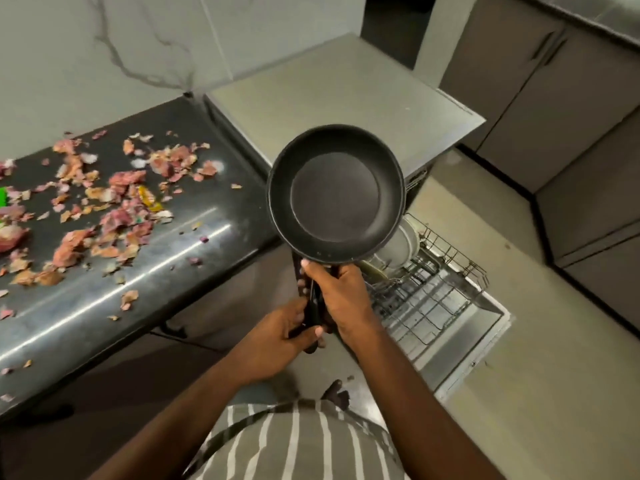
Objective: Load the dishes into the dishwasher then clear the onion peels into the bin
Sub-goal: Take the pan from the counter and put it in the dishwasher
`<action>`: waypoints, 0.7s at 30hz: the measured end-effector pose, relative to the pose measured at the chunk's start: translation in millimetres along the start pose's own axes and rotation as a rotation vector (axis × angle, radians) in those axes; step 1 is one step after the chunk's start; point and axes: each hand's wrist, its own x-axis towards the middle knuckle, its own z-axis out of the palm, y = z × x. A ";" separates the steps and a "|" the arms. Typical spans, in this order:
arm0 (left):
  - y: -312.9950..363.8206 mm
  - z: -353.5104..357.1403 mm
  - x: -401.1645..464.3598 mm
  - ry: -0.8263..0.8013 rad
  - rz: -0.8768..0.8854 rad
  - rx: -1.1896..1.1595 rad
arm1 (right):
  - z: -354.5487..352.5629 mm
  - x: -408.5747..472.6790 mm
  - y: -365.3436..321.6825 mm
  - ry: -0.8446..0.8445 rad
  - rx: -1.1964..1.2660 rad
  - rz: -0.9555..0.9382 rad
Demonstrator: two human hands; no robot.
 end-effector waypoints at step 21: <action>76.0 130.8 170.0 -0.455 0.023 0.503 | -198.4 45.4 -7.3 0.769 0.112 0.000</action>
